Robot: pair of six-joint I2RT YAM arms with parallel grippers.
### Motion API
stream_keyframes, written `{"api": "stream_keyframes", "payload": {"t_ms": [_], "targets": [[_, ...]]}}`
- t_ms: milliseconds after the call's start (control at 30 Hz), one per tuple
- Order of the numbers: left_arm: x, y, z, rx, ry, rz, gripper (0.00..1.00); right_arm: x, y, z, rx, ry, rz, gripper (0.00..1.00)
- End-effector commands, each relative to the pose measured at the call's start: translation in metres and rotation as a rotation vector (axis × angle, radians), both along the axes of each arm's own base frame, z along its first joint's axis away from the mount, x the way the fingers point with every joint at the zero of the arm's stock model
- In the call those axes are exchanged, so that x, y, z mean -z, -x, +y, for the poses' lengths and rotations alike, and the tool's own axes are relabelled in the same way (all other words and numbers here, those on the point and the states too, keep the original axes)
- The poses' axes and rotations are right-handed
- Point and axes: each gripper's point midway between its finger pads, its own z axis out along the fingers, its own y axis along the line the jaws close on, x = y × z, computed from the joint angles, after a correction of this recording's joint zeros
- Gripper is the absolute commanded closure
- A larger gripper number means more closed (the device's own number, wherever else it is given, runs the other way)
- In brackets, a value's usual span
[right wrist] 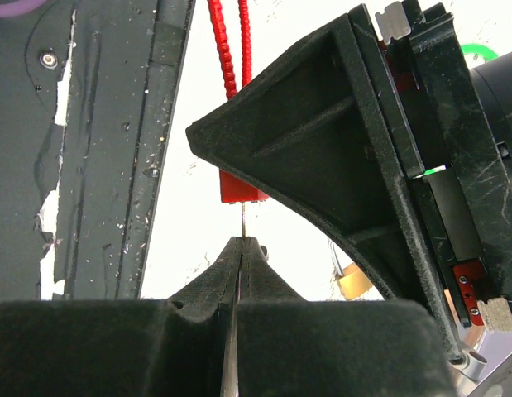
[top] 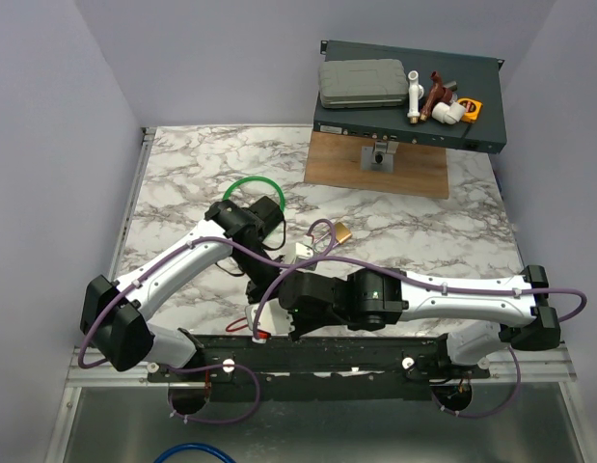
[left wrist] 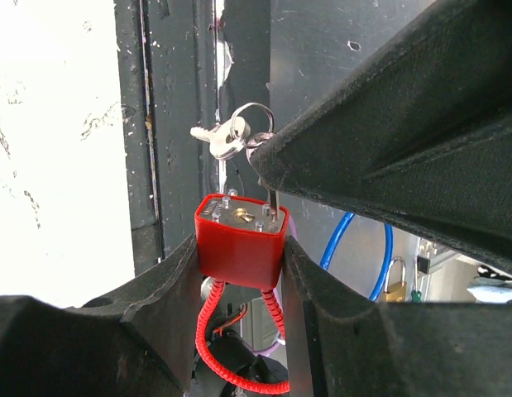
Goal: Unlock with the key
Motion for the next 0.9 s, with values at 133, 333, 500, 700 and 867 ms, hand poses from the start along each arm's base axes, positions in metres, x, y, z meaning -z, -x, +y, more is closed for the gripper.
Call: {"api": "stream_keyframes", "payload": {"t_ms": [133, 333, 500, 700, 867], "targets": [[-0.012, 0.005, -0.002, 0.018, 0.055, -0.003, 1.00, 0.004, 0.000, 0.002, 0.008, -0.008, -0.009, 0.99], [-0.016, 0.010, -0.002, 0.033, 0.076, 0.014, 1.00, 0.004, -0.002, 0.003, 0.016, -0.010, -0.017, 0.99], [-0.016, 0.010, -0.002, 0.034, 0.075, 0.019, 1.00, 0.002, -0.003, 0.008, 0.025, -0.018, -0.019, 0.99], [-0.015, 0.011, -0.002, 0.032, 0.076, 0.017, 1.00, 0.003, -0.006, 0.008, 0.038, -0.011, -0.027, 0.99], [-0.014, 0.010, -0.002, 0.022, 0.070, 0.009, 1.00, 0.003, -0.005, 0.011, 0.037, -0.010, -0.019, 0.99]]}}
